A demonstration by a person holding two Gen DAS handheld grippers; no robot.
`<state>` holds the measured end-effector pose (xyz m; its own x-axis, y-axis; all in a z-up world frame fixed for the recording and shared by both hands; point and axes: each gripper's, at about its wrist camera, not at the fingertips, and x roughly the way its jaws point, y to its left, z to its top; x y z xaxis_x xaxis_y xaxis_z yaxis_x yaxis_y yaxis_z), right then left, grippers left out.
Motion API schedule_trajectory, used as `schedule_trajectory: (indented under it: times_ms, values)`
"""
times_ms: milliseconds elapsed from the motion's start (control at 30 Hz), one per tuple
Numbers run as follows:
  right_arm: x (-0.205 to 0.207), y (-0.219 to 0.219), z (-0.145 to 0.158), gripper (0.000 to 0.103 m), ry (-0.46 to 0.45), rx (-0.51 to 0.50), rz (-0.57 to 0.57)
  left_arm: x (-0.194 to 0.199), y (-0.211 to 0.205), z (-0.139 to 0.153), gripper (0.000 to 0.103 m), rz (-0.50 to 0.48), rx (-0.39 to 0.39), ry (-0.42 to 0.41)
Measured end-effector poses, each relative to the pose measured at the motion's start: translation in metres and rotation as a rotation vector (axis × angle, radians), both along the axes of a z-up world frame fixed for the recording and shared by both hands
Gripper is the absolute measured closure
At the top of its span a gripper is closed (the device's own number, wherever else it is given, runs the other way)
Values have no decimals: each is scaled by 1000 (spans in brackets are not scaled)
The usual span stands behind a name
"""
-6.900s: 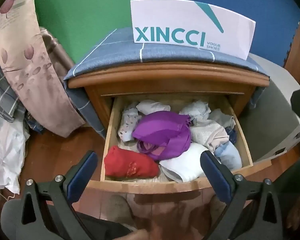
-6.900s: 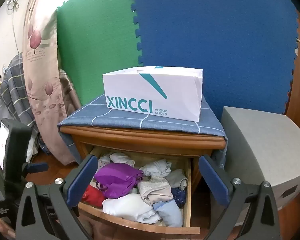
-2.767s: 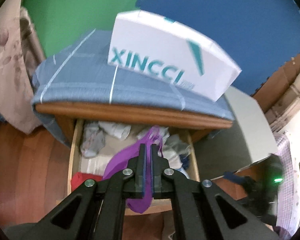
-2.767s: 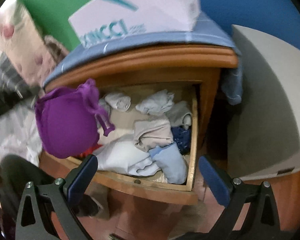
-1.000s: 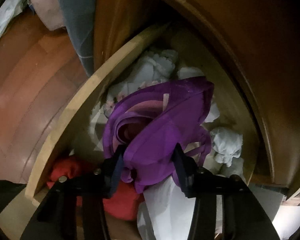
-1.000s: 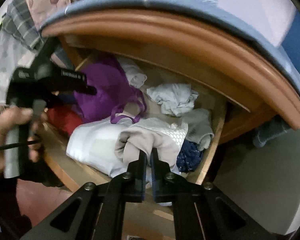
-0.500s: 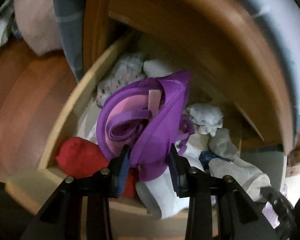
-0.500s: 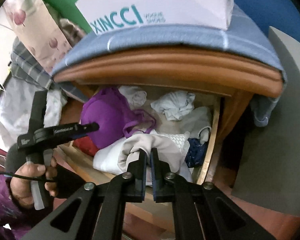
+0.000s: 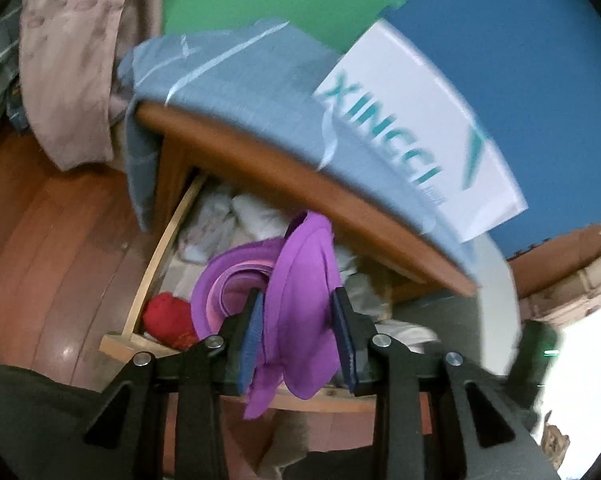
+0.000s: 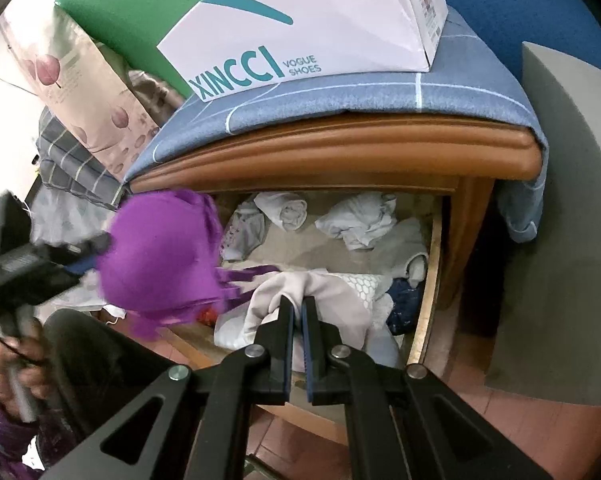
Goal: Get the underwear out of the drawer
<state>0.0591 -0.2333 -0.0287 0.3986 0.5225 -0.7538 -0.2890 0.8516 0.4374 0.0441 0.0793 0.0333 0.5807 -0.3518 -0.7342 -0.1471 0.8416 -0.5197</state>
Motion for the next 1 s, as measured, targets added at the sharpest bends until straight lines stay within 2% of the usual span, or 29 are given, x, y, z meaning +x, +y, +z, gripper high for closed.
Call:
schedule_trajectory:
  times_ms: [67,100,133,267,333,367,400,433,467,500,533,600,667,767,867,933,1000]
  values:
    - [1,1,-1,99,5,2,0,-4,1,25,76,-9,-4,-42]
    - [2,2,-3,99,8,-1,-3,-7,2,41,92,-17,-16,-64]
    - [2,2,-3,99,11,6,-3,-8,1,58,103,-25,-24,-89]
    - [4,5,-6,99,16,7,-2,-1,-4,130,103,-50,-13,-200]
    - [5,6,-7,99,18,6,-2,10,-13,156,103,-90,51,-256]
    - [5,6,-6,99,16,8,-1,20,-22,162,102,-148,88,-236]
    - [3,6,-5,99,11,13,1,24,-24,161,101,-161,92,-214]
    - [2,4,-5,99,9,15,-1,27,-27,157,97,-162,90,-200]
    - [1,1,-5,99,11,17,-7,29,-33,149,69,-179,118,-184]
    - [1,-2,-6,99,14,21,-13,31,-38,136,24,-192,159,-147]
    - [1,-4,-6,99,17,27,-19,33,-45,114,10,-198,200,-77]
    - [0,-9,-6,99,20,41,-29,25,-49,81,8,-216,179,-46]
    - [-1,-11,-4,99,20,46,-30,27,-55,34,8,-238,190,68]
    - [-1,-14,-3,99,17,54,-29,31,-54,-29,8,-204,194,202]
    - [-1,-19,-2,99,21,72,-37,36,-57,-74,8,-219,171,328]
    - [-2,-22,-2,99,23,86,-39,39,-63,-98,8,-264,137,406]
    - [-2,-25,-1,99,24,93,-39,46,-72,-117,8,-302,189,468]
